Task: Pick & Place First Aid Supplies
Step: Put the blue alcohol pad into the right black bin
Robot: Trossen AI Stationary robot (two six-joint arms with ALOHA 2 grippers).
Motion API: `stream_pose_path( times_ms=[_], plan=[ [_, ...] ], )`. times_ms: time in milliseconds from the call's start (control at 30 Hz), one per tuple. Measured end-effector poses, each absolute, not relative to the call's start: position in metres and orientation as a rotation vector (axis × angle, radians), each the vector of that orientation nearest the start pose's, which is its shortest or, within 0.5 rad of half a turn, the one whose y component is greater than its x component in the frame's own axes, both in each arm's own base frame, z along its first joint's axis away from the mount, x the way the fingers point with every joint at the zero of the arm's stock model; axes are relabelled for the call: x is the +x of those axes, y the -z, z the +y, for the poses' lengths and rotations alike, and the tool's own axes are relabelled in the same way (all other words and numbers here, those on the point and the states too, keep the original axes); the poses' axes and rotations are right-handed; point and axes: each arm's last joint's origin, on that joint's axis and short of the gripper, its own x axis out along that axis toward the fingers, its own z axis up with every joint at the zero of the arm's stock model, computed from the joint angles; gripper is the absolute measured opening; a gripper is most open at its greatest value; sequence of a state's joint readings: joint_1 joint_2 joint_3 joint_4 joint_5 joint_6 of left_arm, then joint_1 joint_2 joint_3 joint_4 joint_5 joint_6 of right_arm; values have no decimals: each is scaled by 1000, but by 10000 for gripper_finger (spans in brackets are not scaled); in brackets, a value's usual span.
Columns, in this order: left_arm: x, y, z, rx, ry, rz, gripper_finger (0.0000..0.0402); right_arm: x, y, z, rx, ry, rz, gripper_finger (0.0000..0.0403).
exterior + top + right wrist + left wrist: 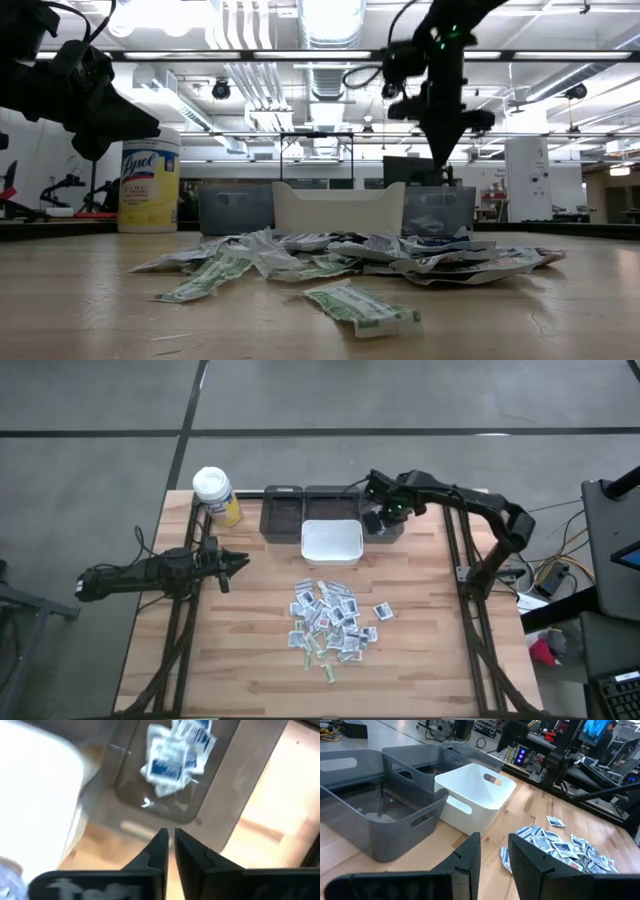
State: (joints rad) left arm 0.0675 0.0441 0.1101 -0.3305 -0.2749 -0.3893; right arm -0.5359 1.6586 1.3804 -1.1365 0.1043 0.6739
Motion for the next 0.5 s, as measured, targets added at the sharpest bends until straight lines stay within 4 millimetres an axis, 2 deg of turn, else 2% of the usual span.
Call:
stream_pose_path(
  times_ms=[233,500],
  plan=[
    [88,-166,14,-356,-388,195,94,262,-283,-116,817,945,1217,9],
    [88,-166,14,-356,-387,195,94,270,-282,-58,790,910,1298,8]
  ],
)
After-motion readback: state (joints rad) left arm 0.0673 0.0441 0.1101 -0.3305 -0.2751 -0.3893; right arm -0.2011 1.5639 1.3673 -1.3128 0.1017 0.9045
